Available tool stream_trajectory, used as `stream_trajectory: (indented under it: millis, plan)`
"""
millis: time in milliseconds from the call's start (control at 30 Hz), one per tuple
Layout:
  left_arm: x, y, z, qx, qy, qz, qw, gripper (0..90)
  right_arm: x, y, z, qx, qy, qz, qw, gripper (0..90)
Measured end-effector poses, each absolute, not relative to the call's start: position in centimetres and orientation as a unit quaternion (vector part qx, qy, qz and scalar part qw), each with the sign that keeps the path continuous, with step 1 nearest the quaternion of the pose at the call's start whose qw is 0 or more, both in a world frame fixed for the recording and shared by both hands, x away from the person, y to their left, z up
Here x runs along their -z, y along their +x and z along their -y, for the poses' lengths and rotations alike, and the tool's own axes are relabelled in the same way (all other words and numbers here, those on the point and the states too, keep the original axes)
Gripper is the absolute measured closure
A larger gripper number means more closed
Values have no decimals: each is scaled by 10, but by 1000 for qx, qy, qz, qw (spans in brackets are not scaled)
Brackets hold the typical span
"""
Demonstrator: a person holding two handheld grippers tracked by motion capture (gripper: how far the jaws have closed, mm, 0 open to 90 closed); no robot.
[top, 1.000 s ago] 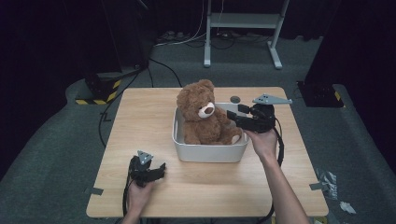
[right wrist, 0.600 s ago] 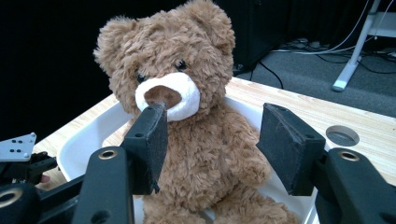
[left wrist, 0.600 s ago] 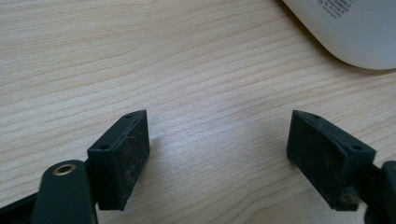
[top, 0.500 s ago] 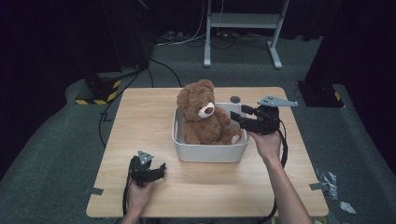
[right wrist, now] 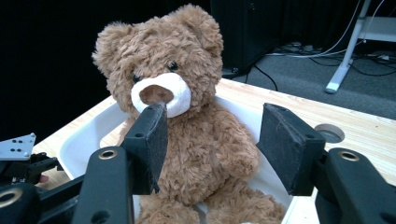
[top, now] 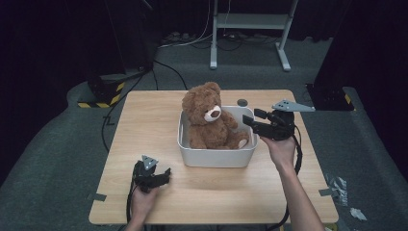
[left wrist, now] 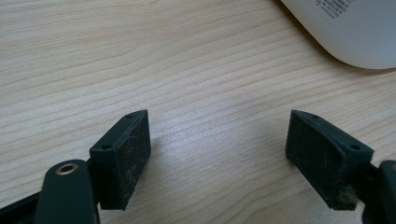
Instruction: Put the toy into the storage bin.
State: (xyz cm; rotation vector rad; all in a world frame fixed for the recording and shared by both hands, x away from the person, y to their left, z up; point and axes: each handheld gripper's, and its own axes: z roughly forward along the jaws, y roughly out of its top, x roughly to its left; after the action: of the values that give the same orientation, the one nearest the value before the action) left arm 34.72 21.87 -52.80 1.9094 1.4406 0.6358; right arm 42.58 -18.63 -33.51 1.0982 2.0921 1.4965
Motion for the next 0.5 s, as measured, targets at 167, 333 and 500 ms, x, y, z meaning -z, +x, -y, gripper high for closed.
stream_trajectory:
  millis: [167,333,500]
  plan:
    - [528,347,-219,-242,729,-550,328,221,338,424,191,-528,392,-733,171,417]
    - [528,347,-219,-242,729,-550,327,221,341,423,195,-532,396,-729,170,416]
    - [528,347,-219,-243,729,-549,329,222,341,419,201,-532,397,-728,172,416]
